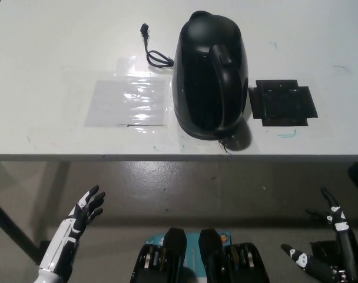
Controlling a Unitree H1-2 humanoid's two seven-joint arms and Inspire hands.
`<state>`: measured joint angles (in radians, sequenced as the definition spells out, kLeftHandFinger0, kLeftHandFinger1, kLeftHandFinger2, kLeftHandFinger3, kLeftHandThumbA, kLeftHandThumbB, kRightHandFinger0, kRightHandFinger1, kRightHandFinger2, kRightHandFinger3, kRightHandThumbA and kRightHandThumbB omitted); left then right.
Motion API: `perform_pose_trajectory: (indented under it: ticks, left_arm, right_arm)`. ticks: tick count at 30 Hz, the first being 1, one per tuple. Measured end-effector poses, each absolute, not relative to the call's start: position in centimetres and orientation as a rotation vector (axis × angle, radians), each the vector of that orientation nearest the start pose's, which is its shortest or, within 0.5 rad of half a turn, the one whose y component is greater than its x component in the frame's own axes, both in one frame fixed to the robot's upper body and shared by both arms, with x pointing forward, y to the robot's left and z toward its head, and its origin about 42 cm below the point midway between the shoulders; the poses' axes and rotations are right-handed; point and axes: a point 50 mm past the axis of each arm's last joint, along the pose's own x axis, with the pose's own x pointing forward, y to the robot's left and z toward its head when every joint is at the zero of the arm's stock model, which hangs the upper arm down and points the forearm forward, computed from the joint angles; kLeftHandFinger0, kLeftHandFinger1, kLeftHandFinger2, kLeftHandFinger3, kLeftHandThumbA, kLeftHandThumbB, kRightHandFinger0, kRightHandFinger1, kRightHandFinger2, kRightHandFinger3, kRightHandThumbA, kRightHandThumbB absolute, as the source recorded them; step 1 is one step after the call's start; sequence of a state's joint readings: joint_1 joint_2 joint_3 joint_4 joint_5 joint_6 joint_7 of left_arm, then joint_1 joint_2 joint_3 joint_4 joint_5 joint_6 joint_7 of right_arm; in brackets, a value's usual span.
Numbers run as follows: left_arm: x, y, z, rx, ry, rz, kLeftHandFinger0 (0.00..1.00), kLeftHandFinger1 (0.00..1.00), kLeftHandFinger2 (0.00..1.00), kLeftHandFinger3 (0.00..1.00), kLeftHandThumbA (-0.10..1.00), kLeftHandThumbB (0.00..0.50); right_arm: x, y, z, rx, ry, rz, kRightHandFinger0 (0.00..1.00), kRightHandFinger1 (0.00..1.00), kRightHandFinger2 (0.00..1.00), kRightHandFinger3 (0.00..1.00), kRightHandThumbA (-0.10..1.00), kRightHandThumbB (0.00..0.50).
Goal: A kettle is kept at the center of the table close to the robot and the robot uses its right index finger to press downwards on the transparent start boiling button
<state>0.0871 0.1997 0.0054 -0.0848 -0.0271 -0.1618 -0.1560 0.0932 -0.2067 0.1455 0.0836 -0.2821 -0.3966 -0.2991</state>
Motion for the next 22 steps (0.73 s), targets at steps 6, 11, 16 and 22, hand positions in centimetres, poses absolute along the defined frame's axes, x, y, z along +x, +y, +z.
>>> perform_pose_trajectory:
  ticks: [6,11,16,22]
  left_arm:
    - [25.39,27.0,11.19,0.184,-0.146,-0.158,1.0,1.0,1.0,1.0,1.0,0.283]
    - [25.38,27.01,11.18,0.184,-0.146,-0.158,1.0,1.0,1.0,1.0,1.0,0.288]
    - [25.38,27.03,11.19,0.184,-0.146,-0.158,1.0,1.0,1.0,1.0,1.0,0.3]
    - [25.39,27.04,11.19,0.184,-0.145,-0.158,1.0,1.0,1.0,1.0,1.0,0.29]
  right_arm:
    - [24.71,-24.8,8.04,-0.395,-0.299,-0.051,0.7,0.69,1.0,1.0,1.0,0.205]
    - [24.69,-24.44,8.06,-0.389,-0.308,-0.038,0.69,0.66,1.0,1.0,1.0,0.214]
    - [24.86,-24.36,8.2,-0.373,-0.316,-0.041,0.58,0.61,1.0,1.0,1.0,0.195]
    - [25.09,-24.3,8.25,-0.365,-0.318,-0.041,0.65,0.57,0.97,1.0,1.0,0.201]
